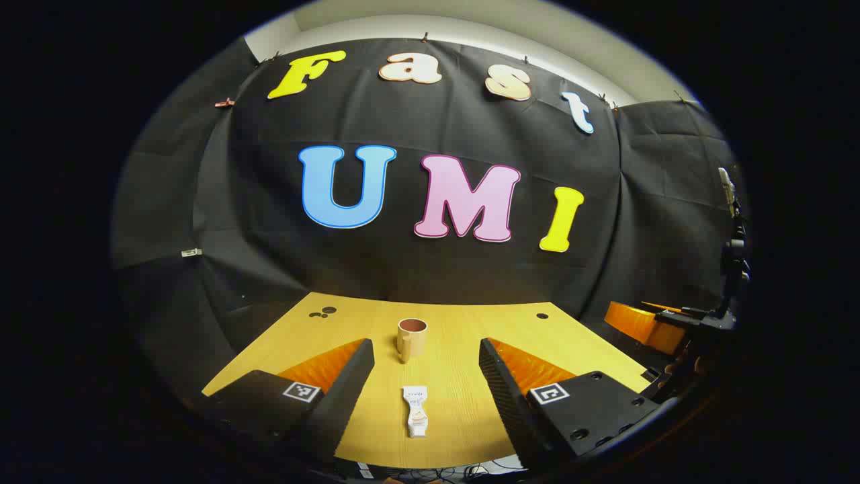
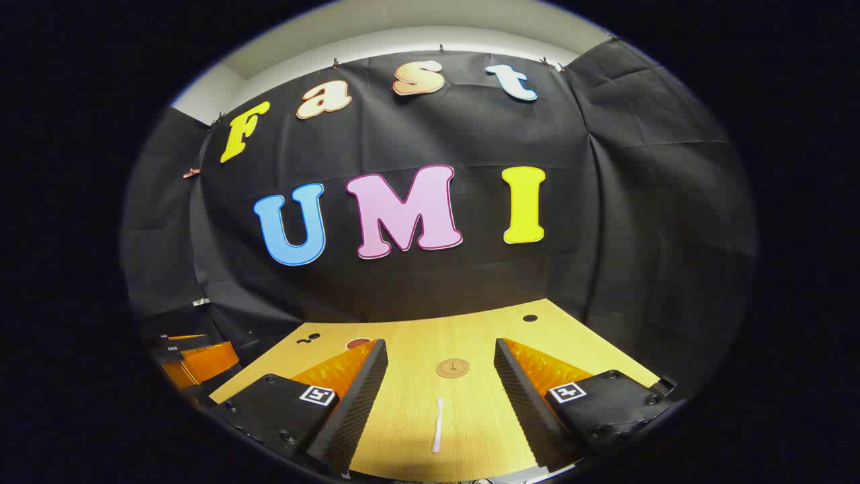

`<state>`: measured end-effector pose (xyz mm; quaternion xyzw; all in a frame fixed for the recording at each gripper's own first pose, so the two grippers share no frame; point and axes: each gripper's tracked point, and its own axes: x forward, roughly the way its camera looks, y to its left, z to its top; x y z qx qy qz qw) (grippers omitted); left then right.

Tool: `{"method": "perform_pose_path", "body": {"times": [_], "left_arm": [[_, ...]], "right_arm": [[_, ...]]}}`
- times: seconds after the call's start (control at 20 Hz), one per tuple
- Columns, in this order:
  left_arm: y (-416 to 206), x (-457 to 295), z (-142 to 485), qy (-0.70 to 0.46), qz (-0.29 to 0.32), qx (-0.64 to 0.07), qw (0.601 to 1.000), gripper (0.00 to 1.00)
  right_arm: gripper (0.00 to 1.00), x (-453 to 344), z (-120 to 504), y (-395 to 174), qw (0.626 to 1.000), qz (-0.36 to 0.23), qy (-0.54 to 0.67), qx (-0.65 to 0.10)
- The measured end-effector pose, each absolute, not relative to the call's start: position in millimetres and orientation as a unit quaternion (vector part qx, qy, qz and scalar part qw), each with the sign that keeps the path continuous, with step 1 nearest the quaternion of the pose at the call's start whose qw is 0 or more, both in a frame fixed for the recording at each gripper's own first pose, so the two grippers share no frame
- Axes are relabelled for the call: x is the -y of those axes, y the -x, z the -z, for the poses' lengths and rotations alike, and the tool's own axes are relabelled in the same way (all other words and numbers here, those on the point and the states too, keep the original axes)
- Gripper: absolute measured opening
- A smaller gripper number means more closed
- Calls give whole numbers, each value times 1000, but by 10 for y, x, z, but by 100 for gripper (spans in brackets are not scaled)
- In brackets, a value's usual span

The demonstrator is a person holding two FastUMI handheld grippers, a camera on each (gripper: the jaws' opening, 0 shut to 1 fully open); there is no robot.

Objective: Put the toothbrush and toothpaste on the desktop into the cup, then pick up the cup and place it on the coaster on the desktop.

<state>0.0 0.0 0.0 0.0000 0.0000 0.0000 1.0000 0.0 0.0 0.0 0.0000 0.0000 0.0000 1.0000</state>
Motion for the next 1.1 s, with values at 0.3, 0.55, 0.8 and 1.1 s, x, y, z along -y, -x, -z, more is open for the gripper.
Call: {"method": "perform_pose_path", "body": {"times": [0.3,0.55,0.8,1.1], "left_arm": [[6,129,60,-11,15,-5,1000,98],[-22,90,102,-1,16,-12,1000,98],[-34,-83,313,29,2,-35,999,98],[-140,-211,519,22,-9,-55,998,98]], "right_arm": [[98,60,26,46,1000,4,-2,-1],[98,42,38,19,1000,5,-1,-1],[98,-52,118,-34,1000,-2,3,-11],[98,-140,221,-165,1000,-13,11,-26]]}}
